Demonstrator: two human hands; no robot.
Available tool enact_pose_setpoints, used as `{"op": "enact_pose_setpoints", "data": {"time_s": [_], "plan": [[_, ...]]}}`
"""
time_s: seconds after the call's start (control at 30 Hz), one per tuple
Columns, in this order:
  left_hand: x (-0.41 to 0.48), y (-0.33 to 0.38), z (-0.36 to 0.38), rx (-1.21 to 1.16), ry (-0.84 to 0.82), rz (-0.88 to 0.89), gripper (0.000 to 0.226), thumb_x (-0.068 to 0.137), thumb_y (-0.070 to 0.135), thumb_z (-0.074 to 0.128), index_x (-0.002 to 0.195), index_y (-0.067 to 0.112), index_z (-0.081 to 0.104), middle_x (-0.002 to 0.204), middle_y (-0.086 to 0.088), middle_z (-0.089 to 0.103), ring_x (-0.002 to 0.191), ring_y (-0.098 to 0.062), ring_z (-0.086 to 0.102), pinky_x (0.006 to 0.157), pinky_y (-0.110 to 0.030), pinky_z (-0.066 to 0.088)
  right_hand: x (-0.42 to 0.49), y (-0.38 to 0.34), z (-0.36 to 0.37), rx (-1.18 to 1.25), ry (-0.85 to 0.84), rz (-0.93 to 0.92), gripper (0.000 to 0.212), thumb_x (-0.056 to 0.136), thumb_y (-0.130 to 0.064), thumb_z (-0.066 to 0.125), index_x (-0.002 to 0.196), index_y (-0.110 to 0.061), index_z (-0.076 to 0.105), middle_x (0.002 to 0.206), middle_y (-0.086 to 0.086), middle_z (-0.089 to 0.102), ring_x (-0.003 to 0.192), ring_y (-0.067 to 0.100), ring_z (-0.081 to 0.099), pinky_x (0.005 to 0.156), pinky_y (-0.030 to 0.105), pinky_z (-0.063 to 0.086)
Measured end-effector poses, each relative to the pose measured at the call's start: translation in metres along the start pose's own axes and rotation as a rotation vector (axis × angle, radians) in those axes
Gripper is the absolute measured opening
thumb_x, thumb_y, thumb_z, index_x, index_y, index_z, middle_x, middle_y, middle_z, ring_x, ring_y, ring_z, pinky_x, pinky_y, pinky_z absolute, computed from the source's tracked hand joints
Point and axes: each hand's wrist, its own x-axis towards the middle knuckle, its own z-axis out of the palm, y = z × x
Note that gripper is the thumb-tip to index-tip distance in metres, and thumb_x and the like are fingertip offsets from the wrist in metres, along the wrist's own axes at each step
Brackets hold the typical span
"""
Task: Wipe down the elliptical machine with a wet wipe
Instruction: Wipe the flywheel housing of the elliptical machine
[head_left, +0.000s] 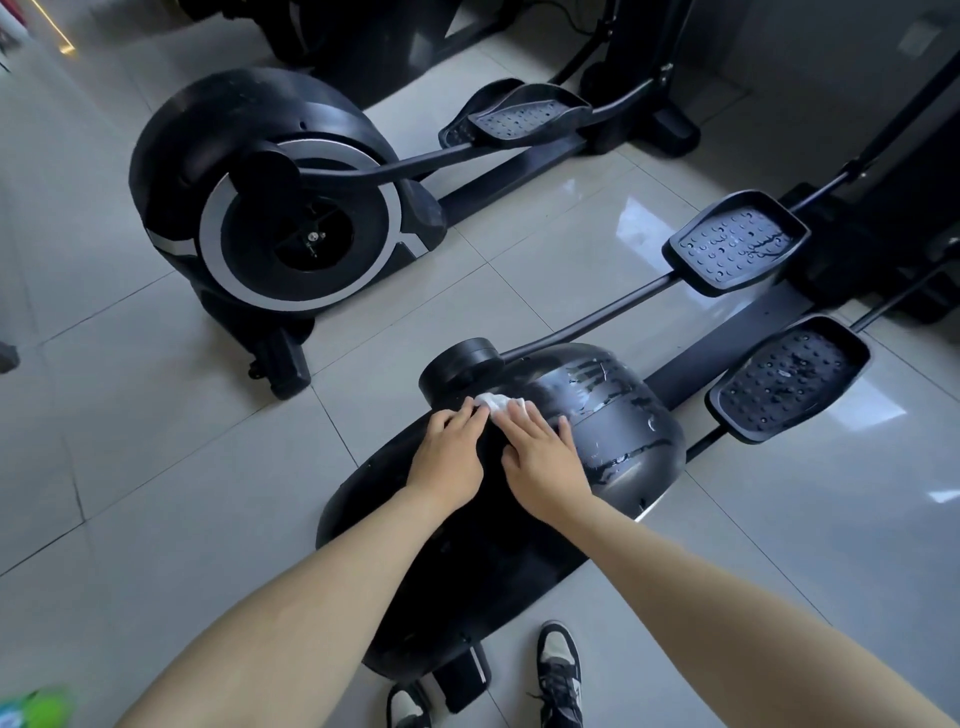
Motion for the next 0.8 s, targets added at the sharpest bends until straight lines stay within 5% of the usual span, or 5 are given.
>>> {"op": "enact_pose_setpoints", "data": {"time_s": [0.1,0.27,0.5,0.7,0.8], "plan": [[-0.002,-0.008,-0.002,-0.012,-0.035,0.029,0.071,0.095,-0.006,0.038,0.160,0.022,0.028,0.169,0.002,0.020,0.149,-0.020,0.021,0.112,-0.034,0.040,-0.005,0.008,-0.007,-0.071,-0.016,0.004,0.059,0.101,-0.017,0.037,0.157,-0.034,0.029,0.165,-0.009,0.026,0.155,0.011,0.011,0.124,0.056,0.001],[-0.011,-0.024,-0.008,-0.112,-0.101,0.053,0.067,0.097,-0.008,0.034,0.160,0.016,0.030,0.169,0.002,0.019,0.155,-0.015,0.019,0.125,-0.033,0.023,0.008,-0.001,-0.007,-0.017,0.023,0.300,0.053,0.101,-0.024,0.033,0.154,-0.021,0.027,0.167,0.000,0.021,0.156,0.018,0.003,0.122,0.057,-0.002],[-0.033,-0.043,-0.003,-0.053,0.025,0.055,0.070,0.094,-0.007,0.041,0.158,0.019,0.034,0.163,0.008,0.031,0.139,-0.024,0.037,0.112,-0.034,0.040,-0.003,-0.043,0.018,-0.135,-0.109,-0.049,0.064,0.102,-0.018,0.031,0.162,-0.029,0.014,0.170,-0.005,0.013,0.157,0.015,-0.002,0.121,0.059,-0.009],[-0.037,-0.056,-0.005,-0.152,-0.046,0.019,0.067,0.094,-0.011,0.036,0.158,0.011,0.034,0.167,-0.003,0.027,0.153,-0.018,0.025,0.124,-0.029,0.023,0.041,-0.035,-0.001,-0.147,-0.140,0.150,0.052,0.104,-0.024,0.028,0.155,-0.019,0.027,0.169,0.001,0.014,0.157,0.017,0.000,0.121,0.063,-0.008],[-0.039,-0.054,-0.009,-0.213,-0.042,0.012,0.068,0.094,-0.011,0.036,0.158,0.013,0.036,0.166,-0.001,0.029,0.152,-0.015,0.028,0.122,-0.024,0.023,0.047,-0.055,0.011,-0.139,-0.204,0.073,0.050,0.102,-0.023,0.031,0.152,-0.020,0.034,0.168,0.000,0.018,0.157,0.017,-0.002,0.120,0.064,-0.010]]}}
